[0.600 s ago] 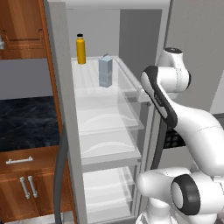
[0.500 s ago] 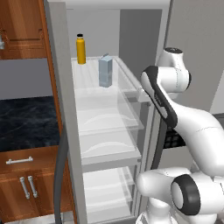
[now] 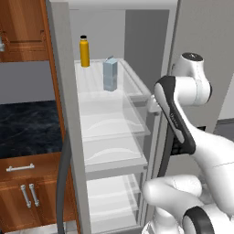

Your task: Take out the milk from the fridge and place it on the tray on the counter. Then take the sugar cube near the tray and place it in the tray.

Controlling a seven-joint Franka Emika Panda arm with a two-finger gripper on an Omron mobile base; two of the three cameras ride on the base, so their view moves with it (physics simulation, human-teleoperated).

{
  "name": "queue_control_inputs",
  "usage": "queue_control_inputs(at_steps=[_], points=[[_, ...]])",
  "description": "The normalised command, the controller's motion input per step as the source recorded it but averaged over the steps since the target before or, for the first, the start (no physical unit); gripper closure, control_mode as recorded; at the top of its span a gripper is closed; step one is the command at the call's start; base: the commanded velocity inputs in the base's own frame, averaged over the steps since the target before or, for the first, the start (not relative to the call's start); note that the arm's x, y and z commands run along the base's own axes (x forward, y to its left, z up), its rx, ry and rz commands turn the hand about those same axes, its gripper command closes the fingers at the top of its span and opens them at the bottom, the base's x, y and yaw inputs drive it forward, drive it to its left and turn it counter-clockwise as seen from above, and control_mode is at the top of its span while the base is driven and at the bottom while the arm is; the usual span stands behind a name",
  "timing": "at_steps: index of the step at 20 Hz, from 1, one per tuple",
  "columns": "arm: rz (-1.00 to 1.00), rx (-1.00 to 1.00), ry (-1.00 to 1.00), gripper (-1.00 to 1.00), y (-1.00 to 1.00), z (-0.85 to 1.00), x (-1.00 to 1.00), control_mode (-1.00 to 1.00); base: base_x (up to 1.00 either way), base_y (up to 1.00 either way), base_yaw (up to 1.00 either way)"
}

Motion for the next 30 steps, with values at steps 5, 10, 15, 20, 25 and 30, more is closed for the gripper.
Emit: queue_control_inputs(at_steps=[5, 10, 15, 20, 25, 30], points=[[0.04, 0.00, -0.30, -1.00, 0.11, 0.05, -0.63, -1.00, 0.00, 0.00, 0.00], [0.12, 0.00, -0.17, -1.00, 0.27, 0.46, -0.18, -1.00, 0.00, 0.00, 0.00], [0.16, 0.00, -0.09, -1.00, 0.18, 0.52, -0.02, -1.00, 0.00, 0.00, 0.00], [0.15, -0.02, -0.10, -1.00, 0.17, 0.49, 0.00, -1.00, 0.00, 0.00, 0.00], [0.04, -0.10, -0.02, -1.00, 0.46, 0.25, 0.12, -1.00, 0.00, 0.00, 0.00], [0.00, -0.10, 0.00, -1.00, 0.50, 0.16, 0.29, -1.00, 0.00, 0.00, 0.00]])
